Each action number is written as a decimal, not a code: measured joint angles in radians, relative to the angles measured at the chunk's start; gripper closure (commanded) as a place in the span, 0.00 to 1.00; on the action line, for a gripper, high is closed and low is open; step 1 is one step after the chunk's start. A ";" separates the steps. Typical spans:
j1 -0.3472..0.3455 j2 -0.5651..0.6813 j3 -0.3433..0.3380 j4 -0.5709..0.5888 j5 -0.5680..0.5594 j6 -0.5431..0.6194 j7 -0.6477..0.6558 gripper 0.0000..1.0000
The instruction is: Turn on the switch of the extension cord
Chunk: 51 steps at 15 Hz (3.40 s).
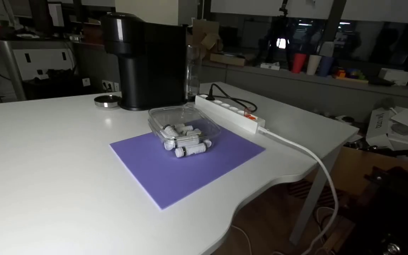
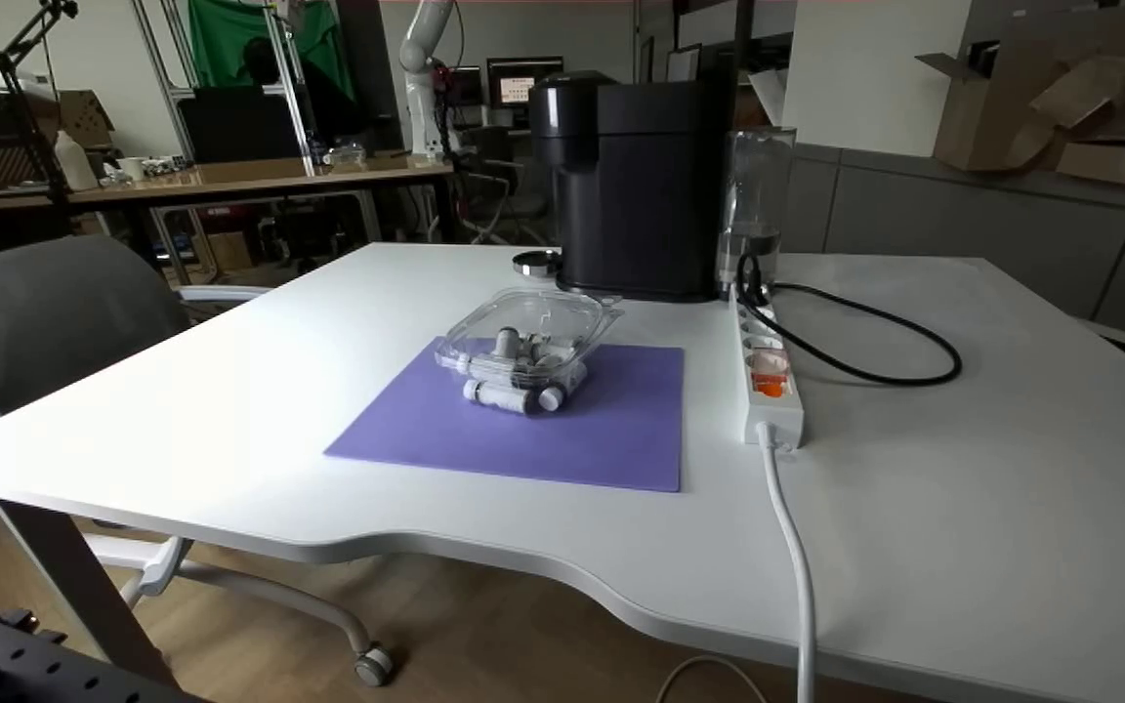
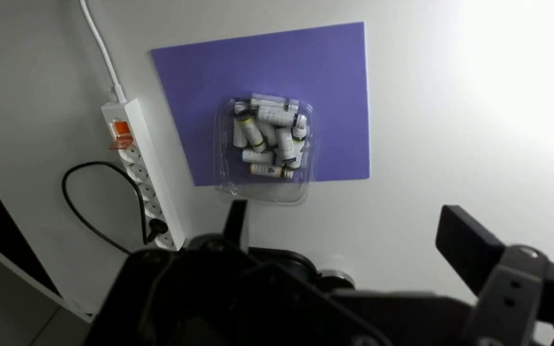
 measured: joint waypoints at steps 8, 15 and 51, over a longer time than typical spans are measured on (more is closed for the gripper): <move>-0.062 0.115 -0.371 -0.106 0.127 0.229 -0.347 0.00; -0.112 0.212 -0.599 -0.088 0.169 0.162 -0.729 0.63; -0.307 0.955 -0.482 0.402 0.106 0.362 -0.928 1.00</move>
